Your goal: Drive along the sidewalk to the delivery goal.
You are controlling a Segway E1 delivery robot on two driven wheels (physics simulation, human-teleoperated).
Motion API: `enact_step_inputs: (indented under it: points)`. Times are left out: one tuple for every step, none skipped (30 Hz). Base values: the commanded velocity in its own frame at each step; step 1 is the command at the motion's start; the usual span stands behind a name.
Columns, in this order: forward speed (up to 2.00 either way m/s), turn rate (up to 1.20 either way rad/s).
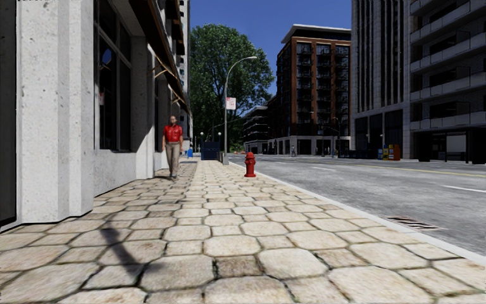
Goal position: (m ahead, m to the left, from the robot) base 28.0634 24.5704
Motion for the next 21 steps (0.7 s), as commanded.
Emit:
enact_step_inputs:
  points:
    - [2.00, 0.00]
    - [2.00, 0.00]
    - [2.00, 0.00]
    - [2.00, 0.00]
    - [2.00, 0.00]
    - [2.00, 0.00]
    - [2.00, 0.00]
    - [2.00, 0.00]
    - [2.00, 0.00]
    - [2.00, 0.00]
    - [2.00, 0.00]
    - [2.00, 0.00]
    - [2.00, 0.00]
    - [2.00, 0.00]
    - [2.00, 0.00]
    - [2.00, 0.00]
    - [2.00, 0.00]
    - [2.00, 0.00]
    - [2.00, 0.00]
    - [2.00, 0.00]
    - [2.00, 0.08]
